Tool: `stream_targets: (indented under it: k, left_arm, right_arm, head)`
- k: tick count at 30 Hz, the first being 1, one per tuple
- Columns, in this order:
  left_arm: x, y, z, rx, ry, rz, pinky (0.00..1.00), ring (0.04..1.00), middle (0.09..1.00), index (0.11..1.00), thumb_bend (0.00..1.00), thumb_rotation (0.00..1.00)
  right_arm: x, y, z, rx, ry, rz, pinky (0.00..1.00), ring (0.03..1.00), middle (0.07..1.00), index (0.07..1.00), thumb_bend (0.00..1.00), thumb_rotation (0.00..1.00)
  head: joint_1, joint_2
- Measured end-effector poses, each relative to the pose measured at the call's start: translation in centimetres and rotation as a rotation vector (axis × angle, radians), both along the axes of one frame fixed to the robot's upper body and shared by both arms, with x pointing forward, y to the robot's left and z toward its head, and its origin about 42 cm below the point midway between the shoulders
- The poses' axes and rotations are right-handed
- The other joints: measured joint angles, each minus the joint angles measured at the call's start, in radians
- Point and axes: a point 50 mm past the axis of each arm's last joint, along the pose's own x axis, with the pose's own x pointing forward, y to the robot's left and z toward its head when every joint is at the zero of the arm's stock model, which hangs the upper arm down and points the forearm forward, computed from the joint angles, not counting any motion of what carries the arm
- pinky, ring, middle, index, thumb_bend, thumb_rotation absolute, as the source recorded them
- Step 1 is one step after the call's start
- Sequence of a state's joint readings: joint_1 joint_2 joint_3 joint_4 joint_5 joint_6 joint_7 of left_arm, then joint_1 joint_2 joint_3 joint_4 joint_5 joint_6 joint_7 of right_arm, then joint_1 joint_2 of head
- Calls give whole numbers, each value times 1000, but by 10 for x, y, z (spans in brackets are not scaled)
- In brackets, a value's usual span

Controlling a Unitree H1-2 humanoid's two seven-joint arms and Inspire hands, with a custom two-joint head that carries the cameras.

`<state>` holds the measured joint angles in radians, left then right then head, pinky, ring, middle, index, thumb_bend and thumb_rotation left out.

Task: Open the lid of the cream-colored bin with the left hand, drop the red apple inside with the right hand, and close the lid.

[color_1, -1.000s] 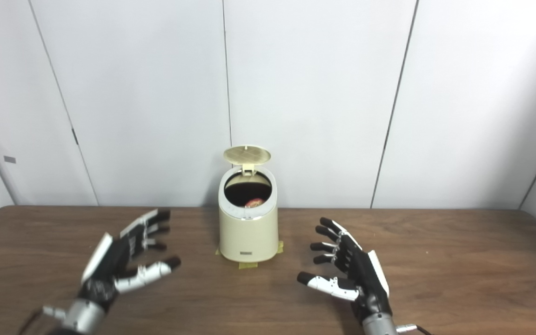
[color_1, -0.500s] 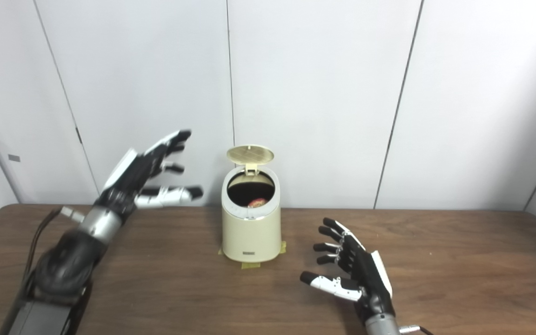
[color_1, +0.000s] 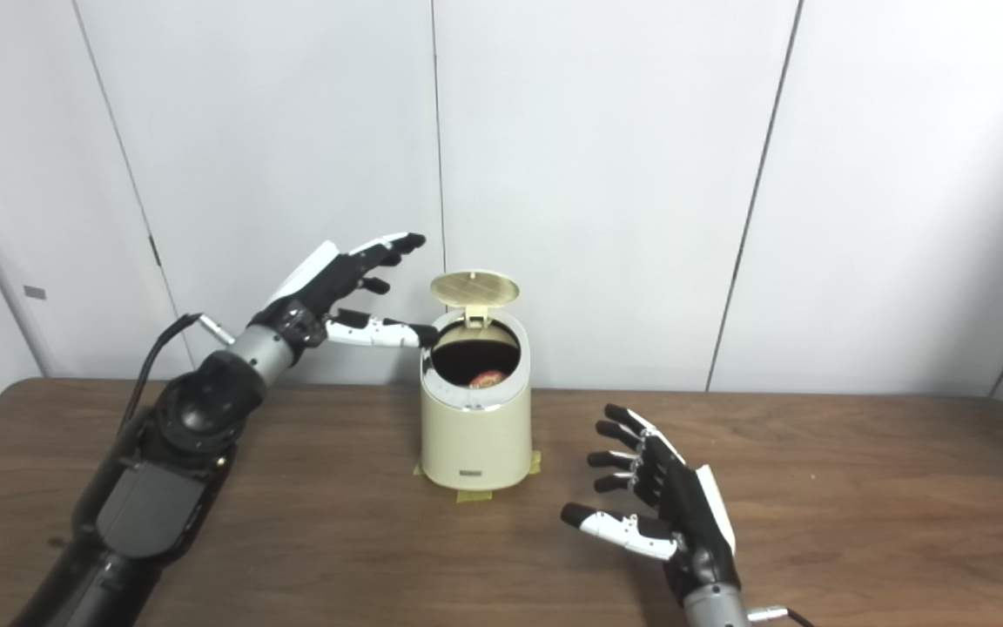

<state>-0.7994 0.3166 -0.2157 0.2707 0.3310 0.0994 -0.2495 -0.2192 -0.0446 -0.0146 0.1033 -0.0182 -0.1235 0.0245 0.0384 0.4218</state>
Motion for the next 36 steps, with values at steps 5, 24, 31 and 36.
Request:
stream_targets:
  k: [5,24,31,36]
  left_arm:
    - [5,-11,-5,85,-5,-22,865,959,943,901,965,419]
    - [-4,-27,0,179,-10,-117,806,934,914,884,1000,448]
    - [-14,-20,15,211,-61,-130,815,942,913,885,973,412]
    - [-23,-13,18,272,-76,-134,856,974,920,894,966,405]
  right_arm:
    - [-2,3,4,8,-11,3,554,670,796,809,851,214]
    - [-3,4,3,19,15,5,566,680,803,816,833,202]
    - [-3,5,3,16,16,6,566,681,804,814,832,197]
    - [-2,5,3,16,18,6,571,679,804,813,841,197]
  head:
    - [-8,0]
    - [-12,0]
    - [-12,3]
    - [-12,5]
